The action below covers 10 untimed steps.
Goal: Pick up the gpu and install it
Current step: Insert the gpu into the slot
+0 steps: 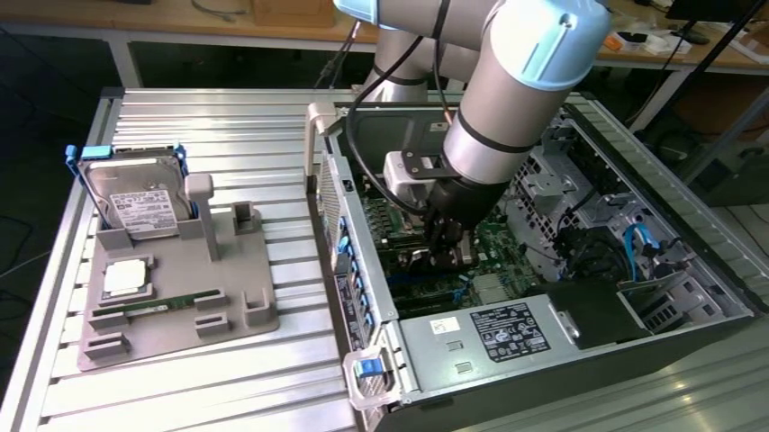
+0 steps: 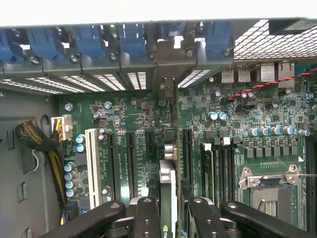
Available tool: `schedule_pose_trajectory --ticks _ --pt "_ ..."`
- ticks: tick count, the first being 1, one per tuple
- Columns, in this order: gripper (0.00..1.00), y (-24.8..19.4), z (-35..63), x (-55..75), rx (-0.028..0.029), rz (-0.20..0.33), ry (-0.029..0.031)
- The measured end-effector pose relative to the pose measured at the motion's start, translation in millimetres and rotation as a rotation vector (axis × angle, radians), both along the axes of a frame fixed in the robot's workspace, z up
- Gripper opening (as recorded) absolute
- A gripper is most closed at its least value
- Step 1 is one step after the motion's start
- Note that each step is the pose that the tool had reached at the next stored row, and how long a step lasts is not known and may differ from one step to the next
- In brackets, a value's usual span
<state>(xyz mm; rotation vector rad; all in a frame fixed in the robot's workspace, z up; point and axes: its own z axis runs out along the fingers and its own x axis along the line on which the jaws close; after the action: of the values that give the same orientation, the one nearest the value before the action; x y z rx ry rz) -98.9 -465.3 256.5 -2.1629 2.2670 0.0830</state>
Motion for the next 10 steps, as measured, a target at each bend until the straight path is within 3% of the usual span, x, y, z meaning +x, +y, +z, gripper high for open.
schedule_pose_trajectory --ticks 10 --pt "0.27 0.0 1.3 0.0 0.0005 0.0 0.0004"
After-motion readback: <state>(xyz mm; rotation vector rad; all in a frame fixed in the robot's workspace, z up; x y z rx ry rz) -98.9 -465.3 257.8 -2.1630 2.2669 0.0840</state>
